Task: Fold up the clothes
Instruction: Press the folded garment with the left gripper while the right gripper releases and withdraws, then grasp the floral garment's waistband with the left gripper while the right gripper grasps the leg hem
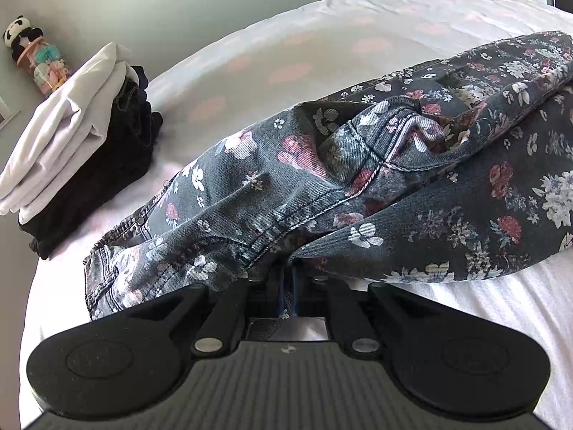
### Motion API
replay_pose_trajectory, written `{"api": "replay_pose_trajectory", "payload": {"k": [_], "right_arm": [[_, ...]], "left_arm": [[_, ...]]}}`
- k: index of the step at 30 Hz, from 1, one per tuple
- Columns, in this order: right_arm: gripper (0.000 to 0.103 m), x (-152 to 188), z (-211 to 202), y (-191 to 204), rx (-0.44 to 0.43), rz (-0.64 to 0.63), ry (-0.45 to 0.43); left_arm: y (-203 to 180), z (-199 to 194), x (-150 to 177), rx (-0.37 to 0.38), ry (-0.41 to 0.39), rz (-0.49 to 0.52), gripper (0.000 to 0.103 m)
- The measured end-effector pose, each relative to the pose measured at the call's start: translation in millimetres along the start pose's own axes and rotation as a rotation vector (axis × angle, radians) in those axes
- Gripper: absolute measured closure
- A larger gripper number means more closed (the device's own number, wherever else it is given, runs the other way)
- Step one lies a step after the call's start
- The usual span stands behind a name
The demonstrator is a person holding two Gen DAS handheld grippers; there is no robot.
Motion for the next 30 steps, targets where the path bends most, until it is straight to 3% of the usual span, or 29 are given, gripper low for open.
{"api": "replay_pose_trajectory", "payload": {"k": [2, 5, 9, 11, 15, 20, 22, 28, 30], "right_arm": [[0.023, 6, 7, -3, 0.088, 0.008, 0.05], [0.023, 22, 13, -15, 0.123, 0.05, 0.078], [0.023, 40, -10, 2, -0.006, 0.073, -0.156], [0.023, 41, -18, 33, -0.077, -0.002, -0.246], [0.024, 34, -11, 113, -0.129, -0.217, -0.315], [0.024, 20, 0, 168, -0.096, -0.321, -0.403], [0.026, 12, 2, 176, -0.089, -0.324, -0.428], [0.028, -3, 11, 178, -0.066, -0.288, -0.429], [0.029, -5, 13, 179, -0.072, -0.264, -0.425]], "left_arm": [[-1, 0, 0, 0.0, 0.002, 0.002, 0.096], [-1, 0, 0, -0.003, 0.004, 0.007, 0.096], [-3, -2, 0, -0.01, 0.005, 0.017, 0.096], [-3, -3, 0, -0.012, 0.005, 0.022, 0.096], [-2, -11, -1, -0.008, 0.007, 0.031, 0.096], [10, -36, -5, 0.066, 0.018, 0.123, 0.095], [23, -47, -1, 0.074, 0.019, 0.183, 0.087], [56, -49, 23, -0.005, 0.055, 0.383, 0.065], [60, -41, 31, -0.003, 0.068, 0.41, 0.063]]}}
Point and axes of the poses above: each gripper's, at about its wrist camera, not at the fingertips, and z roughly the way its jaws point, y to its left, x to its underside, the point moved 2 cm from there along z, roughly the way its jaws point, and after that the axes turned 13 degrees about -z, right-handed, at the moved point
